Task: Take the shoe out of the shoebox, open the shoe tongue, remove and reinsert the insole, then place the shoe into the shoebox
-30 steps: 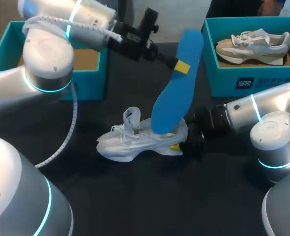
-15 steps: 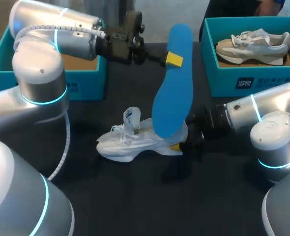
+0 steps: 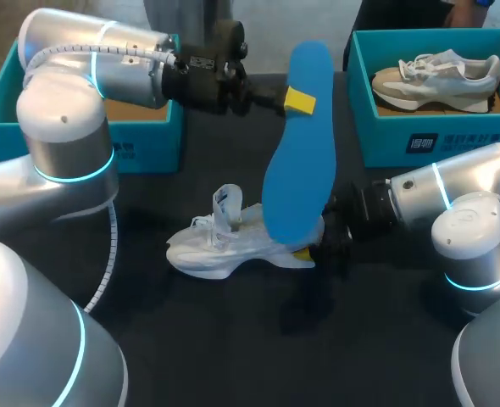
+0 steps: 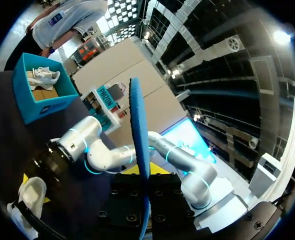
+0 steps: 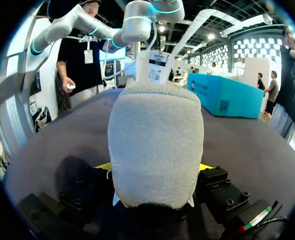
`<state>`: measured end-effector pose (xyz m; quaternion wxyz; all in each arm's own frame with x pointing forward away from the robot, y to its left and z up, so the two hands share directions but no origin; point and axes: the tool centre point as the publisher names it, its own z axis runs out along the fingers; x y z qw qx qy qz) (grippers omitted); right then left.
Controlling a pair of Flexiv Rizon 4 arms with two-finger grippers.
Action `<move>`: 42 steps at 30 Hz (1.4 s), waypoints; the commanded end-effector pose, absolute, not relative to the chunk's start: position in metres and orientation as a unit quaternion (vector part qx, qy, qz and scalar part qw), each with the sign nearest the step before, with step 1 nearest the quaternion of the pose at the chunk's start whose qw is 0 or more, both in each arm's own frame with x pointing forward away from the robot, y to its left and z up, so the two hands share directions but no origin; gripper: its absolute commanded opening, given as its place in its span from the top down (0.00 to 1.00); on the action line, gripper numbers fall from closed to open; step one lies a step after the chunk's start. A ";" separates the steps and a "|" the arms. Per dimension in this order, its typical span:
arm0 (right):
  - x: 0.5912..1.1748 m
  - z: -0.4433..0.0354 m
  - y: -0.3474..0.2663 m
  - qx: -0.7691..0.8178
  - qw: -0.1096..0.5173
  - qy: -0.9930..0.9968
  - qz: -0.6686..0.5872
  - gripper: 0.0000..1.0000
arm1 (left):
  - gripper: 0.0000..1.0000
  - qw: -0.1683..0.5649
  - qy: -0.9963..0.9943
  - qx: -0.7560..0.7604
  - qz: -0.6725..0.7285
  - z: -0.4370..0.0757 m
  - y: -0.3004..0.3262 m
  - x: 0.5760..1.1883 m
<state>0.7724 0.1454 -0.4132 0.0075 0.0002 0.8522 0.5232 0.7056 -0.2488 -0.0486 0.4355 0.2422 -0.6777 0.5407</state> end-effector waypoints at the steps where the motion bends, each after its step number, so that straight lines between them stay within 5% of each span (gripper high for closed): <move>1: 0.772 -0.413 0.146 0.000 0.008 0.853 0.522 1.00 | 1.00 0.435 -0.686 0.244 0.529 -0.035 -0.237 0.700; 22: 0.772 -0.413 0.146 0.000 0.008 0.853 0.522 1.00 | 1.00 0.363 -0.668 0.260 0.595 0.023 -0.209 0.643; 42: 0.772 -0.413 0.146 0.000 0.008 0.853 0.522 1.00 | 1.00 0.390 -0.668 0.226 0.592 0.049 -0.206 0.609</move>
